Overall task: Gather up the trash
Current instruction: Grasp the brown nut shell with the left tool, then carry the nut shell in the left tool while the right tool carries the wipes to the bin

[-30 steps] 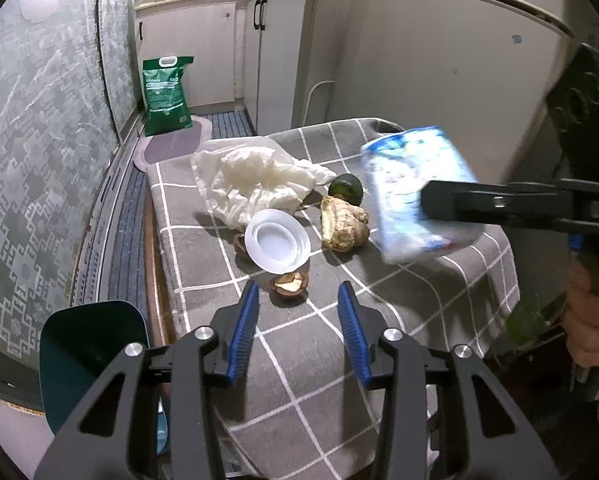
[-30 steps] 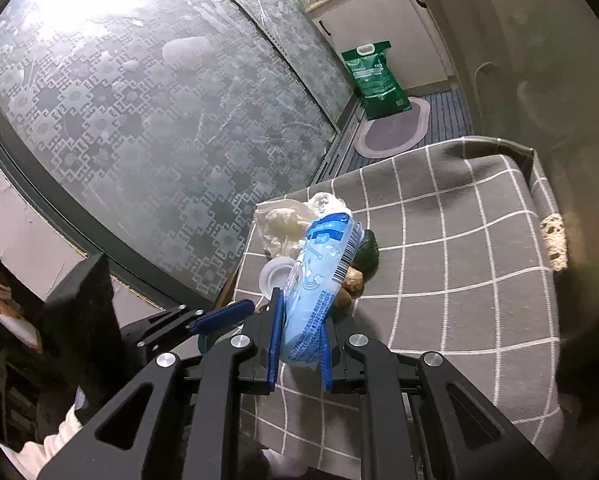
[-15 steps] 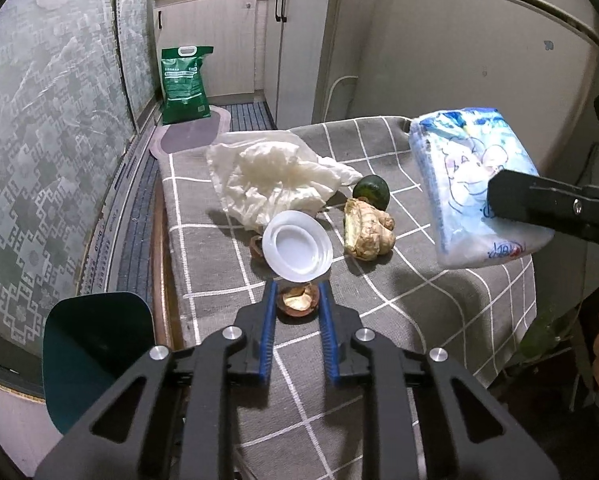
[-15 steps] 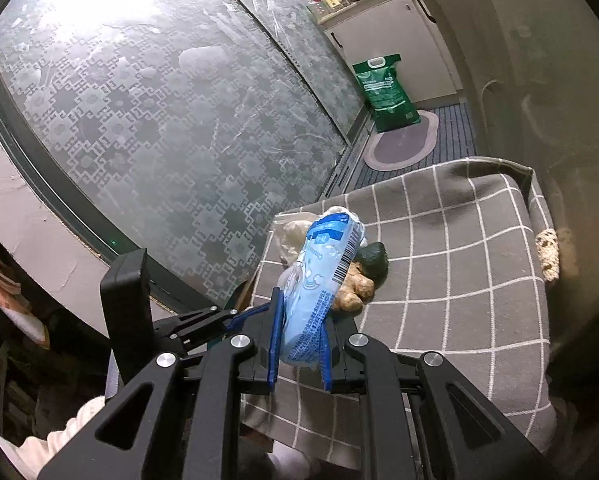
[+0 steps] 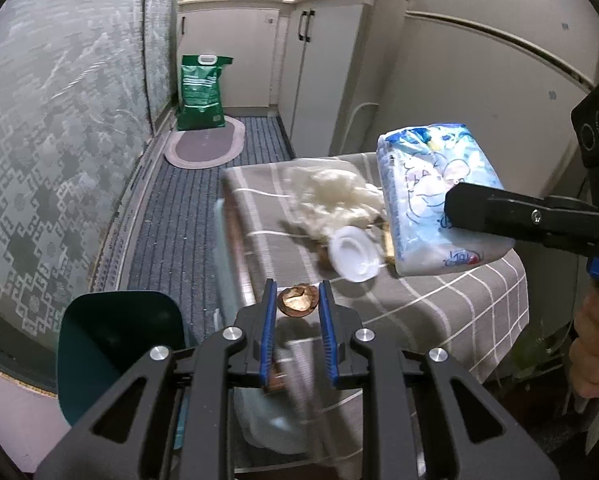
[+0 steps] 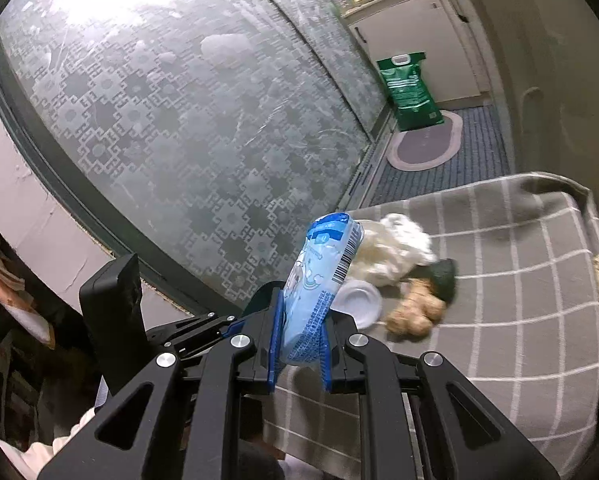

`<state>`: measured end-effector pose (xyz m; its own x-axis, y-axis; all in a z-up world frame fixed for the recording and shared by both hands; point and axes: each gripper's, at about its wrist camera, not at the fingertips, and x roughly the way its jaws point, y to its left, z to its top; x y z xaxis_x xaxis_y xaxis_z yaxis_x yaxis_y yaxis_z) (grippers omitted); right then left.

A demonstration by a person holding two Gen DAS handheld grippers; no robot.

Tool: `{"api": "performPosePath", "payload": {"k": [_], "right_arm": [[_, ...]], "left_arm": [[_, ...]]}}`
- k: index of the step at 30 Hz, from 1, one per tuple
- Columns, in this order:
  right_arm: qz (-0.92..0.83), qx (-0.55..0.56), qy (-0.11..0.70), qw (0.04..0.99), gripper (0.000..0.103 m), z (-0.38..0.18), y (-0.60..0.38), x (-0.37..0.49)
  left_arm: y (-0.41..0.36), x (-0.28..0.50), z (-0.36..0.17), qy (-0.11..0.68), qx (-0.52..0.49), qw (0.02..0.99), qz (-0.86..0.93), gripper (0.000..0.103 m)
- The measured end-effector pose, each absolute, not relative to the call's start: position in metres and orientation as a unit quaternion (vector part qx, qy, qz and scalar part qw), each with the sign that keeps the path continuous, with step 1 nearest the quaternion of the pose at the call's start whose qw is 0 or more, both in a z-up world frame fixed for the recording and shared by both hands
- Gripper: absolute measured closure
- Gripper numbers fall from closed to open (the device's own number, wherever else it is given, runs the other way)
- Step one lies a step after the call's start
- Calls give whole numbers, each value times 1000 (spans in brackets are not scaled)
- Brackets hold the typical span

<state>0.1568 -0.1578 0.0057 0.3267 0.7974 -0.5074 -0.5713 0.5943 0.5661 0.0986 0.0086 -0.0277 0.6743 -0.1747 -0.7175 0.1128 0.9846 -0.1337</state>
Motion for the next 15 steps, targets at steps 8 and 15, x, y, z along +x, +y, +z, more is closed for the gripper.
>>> {"api": "performPosePath", "payload": {"k": [8, 15], "right_arm": [[451, 121, 402, 788, 87, 7, -102, 155], [471, 103, 415, 772, 87, -3, -53, 152]], "left_arm": [[64, 82, -30, 397, -56, 915, -44, 81], [110, 68, -42, 408, -73, 910, -18, 81]]}}
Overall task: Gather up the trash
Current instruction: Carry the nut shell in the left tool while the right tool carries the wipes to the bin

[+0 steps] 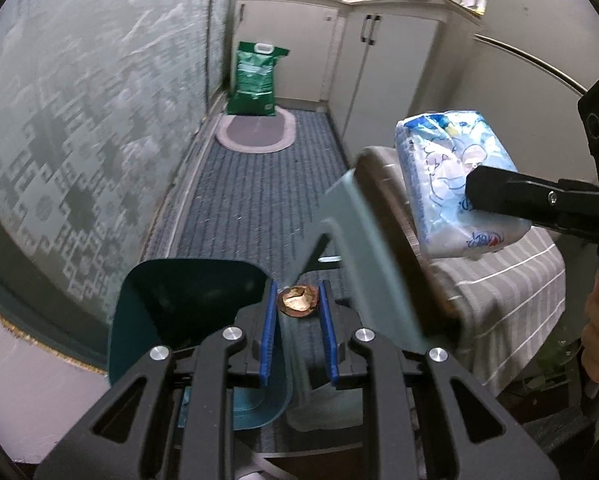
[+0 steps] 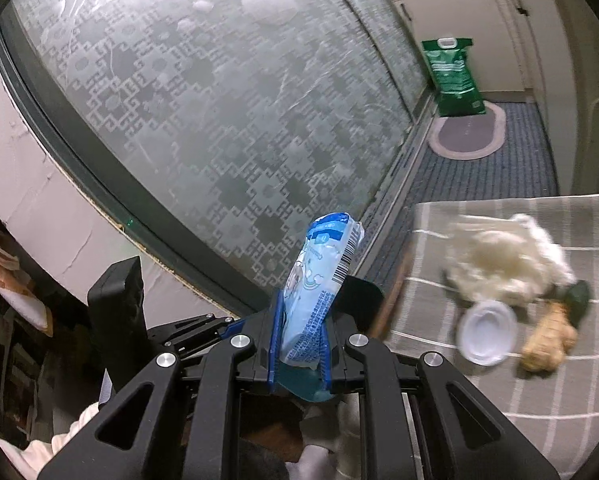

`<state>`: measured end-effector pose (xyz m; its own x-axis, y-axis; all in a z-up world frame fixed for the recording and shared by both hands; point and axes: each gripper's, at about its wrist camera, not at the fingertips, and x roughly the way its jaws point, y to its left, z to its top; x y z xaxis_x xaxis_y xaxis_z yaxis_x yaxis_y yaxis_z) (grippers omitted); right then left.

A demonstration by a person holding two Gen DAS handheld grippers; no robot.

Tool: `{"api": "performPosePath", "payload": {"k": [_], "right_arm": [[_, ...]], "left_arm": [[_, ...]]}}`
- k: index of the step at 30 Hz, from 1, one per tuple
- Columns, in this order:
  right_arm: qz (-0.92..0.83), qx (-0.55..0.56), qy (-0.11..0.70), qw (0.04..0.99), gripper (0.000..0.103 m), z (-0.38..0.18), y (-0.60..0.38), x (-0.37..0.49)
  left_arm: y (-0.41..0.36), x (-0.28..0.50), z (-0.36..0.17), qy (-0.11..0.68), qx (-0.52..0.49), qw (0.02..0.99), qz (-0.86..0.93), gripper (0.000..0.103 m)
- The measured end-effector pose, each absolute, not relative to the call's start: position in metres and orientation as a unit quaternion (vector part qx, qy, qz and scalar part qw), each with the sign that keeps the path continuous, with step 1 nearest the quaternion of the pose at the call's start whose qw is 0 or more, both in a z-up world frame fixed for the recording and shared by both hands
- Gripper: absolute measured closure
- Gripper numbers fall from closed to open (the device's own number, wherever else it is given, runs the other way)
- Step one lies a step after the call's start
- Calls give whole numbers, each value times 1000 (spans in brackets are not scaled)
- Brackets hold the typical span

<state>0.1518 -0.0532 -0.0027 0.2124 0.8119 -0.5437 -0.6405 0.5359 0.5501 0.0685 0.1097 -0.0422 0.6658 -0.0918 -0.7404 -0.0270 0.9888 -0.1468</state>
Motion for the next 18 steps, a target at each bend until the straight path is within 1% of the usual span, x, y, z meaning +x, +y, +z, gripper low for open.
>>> {"api": "performPosePath", "payload": {"k": [9, 18], "right_arm": [[481, 73, 445, 752, 87, -26, 3, 150], [490, 59, 465, 735, 87, -42, 45, 148]], "left_arm": [[160, 50, -51, 412, -94, 906, 10, 81], [188, 37, -58, 419, -109, 901, 24, 81]]}}
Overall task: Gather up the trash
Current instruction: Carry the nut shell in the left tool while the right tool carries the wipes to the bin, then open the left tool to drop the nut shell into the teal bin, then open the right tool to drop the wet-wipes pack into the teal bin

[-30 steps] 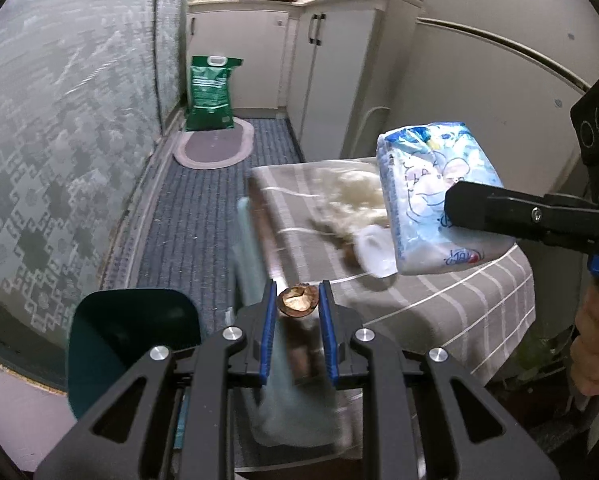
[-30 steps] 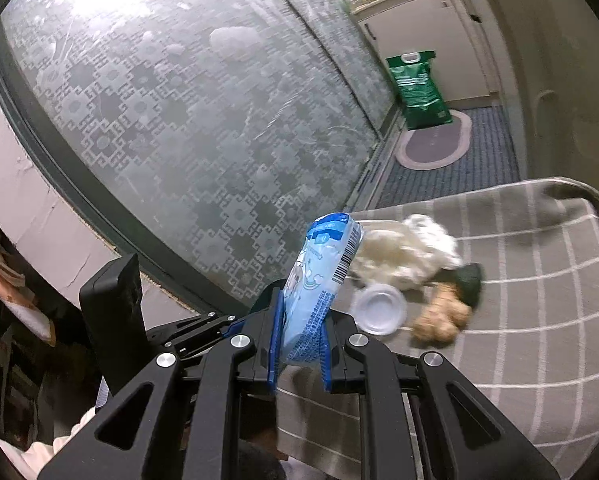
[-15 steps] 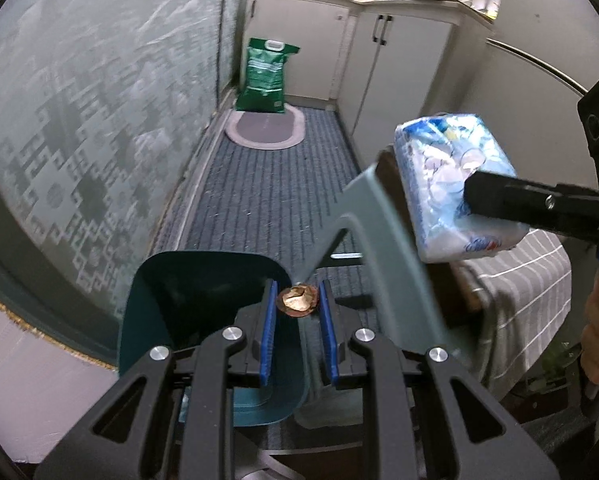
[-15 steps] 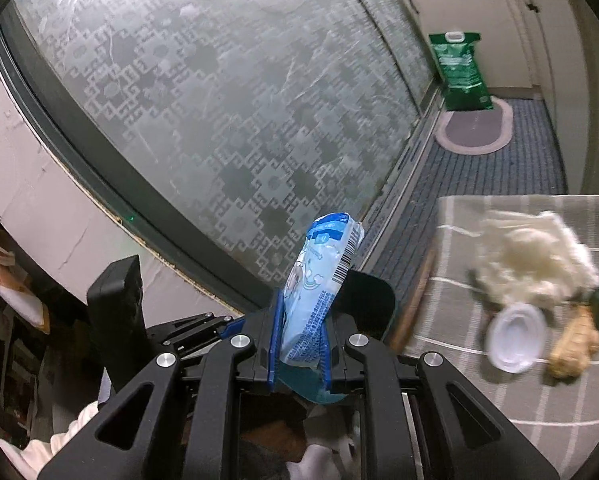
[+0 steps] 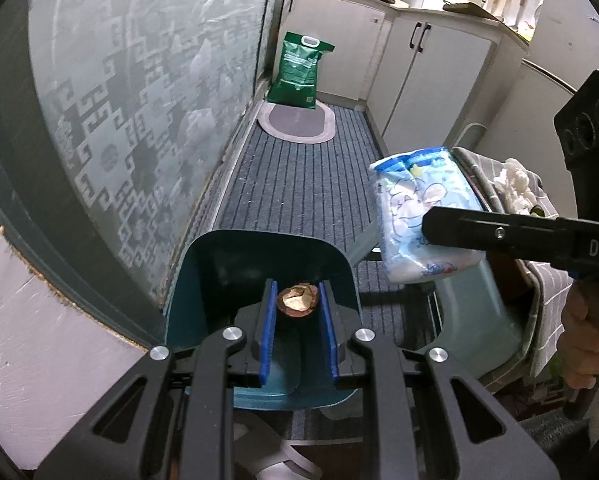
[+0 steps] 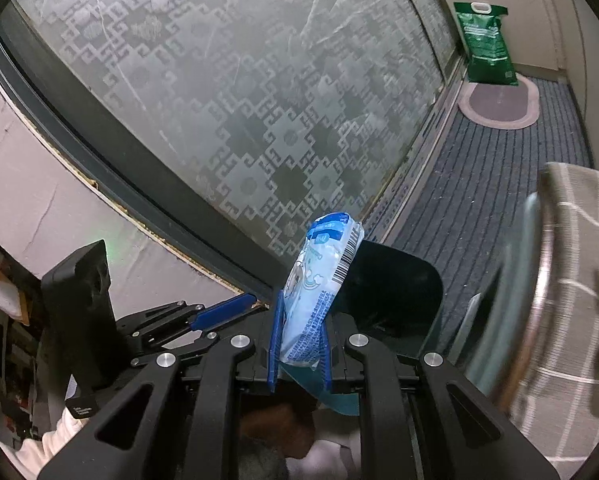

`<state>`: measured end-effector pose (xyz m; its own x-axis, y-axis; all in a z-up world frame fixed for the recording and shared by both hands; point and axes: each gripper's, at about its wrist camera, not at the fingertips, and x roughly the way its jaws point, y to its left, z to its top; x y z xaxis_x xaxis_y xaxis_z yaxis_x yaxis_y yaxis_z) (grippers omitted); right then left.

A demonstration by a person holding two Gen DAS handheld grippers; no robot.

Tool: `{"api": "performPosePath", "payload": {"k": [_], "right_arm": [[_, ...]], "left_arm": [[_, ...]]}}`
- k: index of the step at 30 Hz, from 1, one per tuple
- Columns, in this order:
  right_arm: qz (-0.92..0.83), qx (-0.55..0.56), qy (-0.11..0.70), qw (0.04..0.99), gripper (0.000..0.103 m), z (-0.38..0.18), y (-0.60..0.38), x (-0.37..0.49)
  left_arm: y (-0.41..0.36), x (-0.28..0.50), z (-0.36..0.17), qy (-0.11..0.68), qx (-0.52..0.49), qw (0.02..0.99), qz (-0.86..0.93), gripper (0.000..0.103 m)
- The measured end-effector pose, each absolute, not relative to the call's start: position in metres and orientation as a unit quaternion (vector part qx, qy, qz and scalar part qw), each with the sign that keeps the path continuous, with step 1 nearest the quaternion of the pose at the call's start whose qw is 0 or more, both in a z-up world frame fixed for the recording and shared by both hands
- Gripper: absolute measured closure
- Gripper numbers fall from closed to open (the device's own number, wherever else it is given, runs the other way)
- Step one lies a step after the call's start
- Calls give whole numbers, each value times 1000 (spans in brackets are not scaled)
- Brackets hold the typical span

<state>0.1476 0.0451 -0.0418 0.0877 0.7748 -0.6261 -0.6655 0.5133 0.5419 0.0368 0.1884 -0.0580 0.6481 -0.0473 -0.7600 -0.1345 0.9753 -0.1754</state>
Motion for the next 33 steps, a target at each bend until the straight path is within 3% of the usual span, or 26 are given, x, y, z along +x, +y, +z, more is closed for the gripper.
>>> {"api": "performPosePath", "payload": {"k": [9, 28, 30, 33], "right_arm": [[492, 51, 480, 725, 87, -54, 71, 148], [482, 33, 515, 708, 85, -84, 102, 149], [482, 37, 517, 706, 71, -84, 102, 149], [482, 34, 514, 709, 70, -81, 100, 148]], "left_arm": [[211, 34, -76, 441, -121, 888, 36, 77], [229, 17, -57, 415, -134, 899, 42, 74], [229, 15, -55, 410, -136, 901, 41, 73], [228, 16, -53, 407, -137, 902, 41, 73]]}}
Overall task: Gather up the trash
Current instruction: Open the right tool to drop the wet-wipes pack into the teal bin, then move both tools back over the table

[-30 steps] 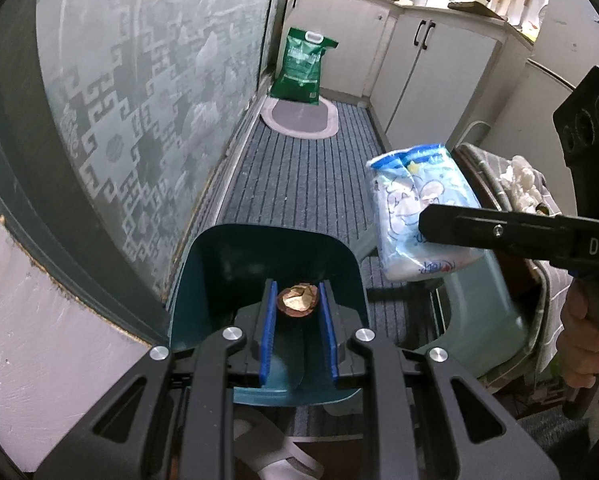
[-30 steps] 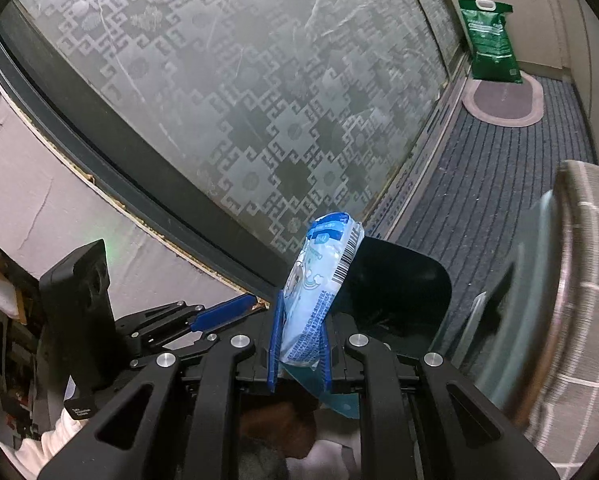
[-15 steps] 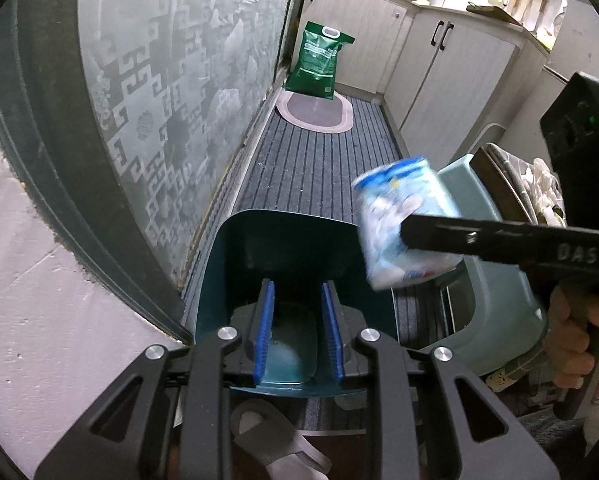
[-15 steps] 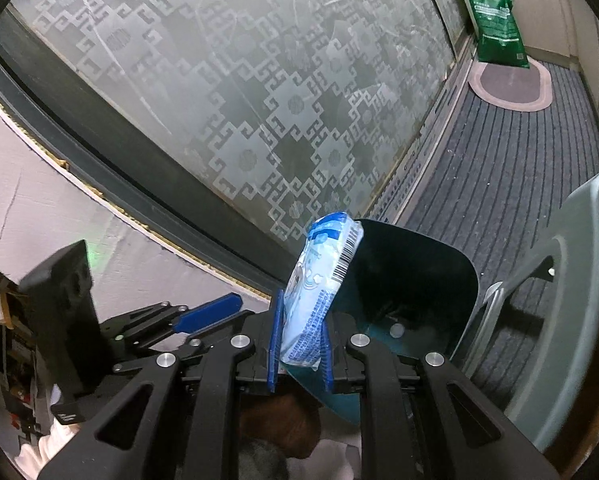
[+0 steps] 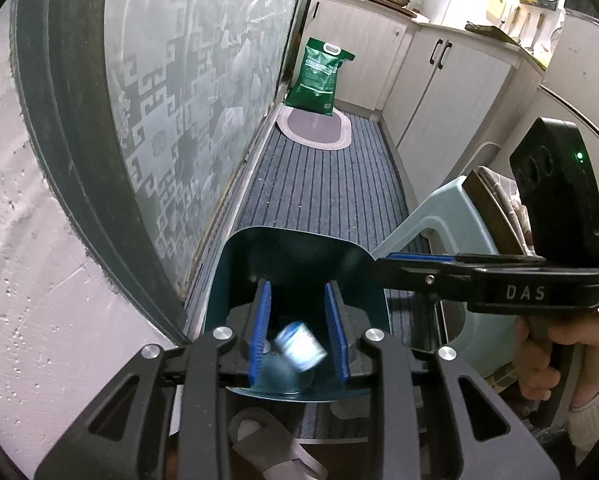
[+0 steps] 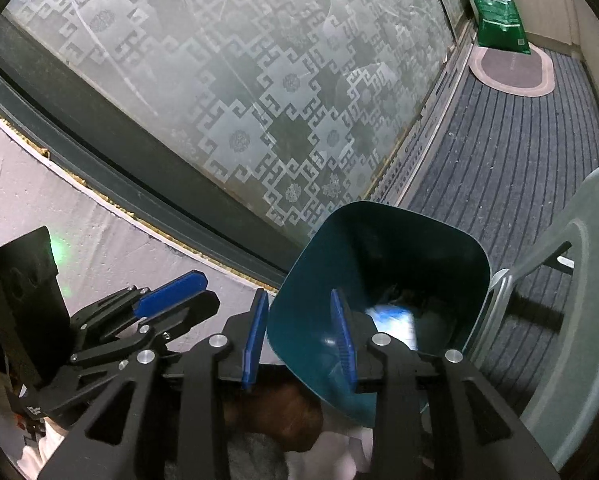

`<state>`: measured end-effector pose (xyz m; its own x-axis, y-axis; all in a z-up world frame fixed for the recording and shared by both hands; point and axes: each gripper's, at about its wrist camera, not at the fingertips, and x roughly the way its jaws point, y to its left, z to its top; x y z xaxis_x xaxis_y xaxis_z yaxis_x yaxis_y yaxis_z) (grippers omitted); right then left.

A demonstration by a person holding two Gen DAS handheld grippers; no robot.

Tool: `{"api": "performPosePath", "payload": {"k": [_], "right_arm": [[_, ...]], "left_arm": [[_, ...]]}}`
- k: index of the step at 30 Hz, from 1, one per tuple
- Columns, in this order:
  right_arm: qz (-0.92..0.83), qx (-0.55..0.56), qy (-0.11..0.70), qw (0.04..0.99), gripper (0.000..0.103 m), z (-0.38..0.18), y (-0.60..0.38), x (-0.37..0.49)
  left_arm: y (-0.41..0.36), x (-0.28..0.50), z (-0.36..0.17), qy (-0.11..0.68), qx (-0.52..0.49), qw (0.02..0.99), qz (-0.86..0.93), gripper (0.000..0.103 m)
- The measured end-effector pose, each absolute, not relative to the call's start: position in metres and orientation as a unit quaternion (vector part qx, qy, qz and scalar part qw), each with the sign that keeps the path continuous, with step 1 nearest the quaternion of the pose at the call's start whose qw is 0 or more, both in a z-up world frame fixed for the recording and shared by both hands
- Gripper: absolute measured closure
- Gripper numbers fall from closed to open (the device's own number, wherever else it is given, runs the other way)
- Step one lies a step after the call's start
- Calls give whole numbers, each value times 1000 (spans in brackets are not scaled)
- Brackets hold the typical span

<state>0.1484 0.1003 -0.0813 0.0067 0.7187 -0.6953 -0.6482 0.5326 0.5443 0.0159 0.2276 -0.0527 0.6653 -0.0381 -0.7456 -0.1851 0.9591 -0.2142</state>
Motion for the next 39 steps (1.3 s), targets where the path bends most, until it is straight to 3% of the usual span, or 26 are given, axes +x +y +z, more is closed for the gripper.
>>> {"api": "performPosePath", "payload": {"k": [18, 39], "right_arm": [[482, 56, 470, 737, 70, -39, 47, 149], [416, 76, 411, 807, 69, -4, -90, 157]], "left_arm": [[192, 30, -10, 361, -131, 923, 14, 66], [67, 66, 11, 353, -78, 930, -70, 57]]}}
